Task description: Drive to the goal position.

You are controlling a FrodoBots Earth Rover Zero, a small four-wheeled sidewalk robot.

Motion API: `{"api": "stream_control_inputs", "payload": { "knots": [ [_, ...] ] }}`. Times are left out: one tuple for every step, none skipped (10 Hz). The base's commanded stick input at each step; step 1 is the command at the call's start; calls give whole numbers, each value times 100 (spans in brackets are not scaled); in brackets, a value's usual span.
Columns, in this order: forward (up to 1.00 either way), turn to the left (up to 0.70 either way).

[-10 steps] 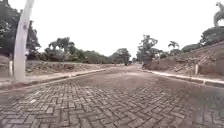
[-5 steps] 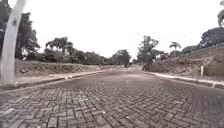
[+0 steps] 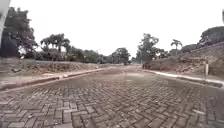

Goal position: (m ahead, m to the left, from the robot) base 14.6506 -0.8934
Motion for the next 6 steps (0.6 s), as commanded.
{"api": "stream_control_inputs", "payload": {
  "knots": [
    [100,0],
    [100,0],
    [100,0],
    [100,0],
    [100,0],
    [100,0]
  ]
}}
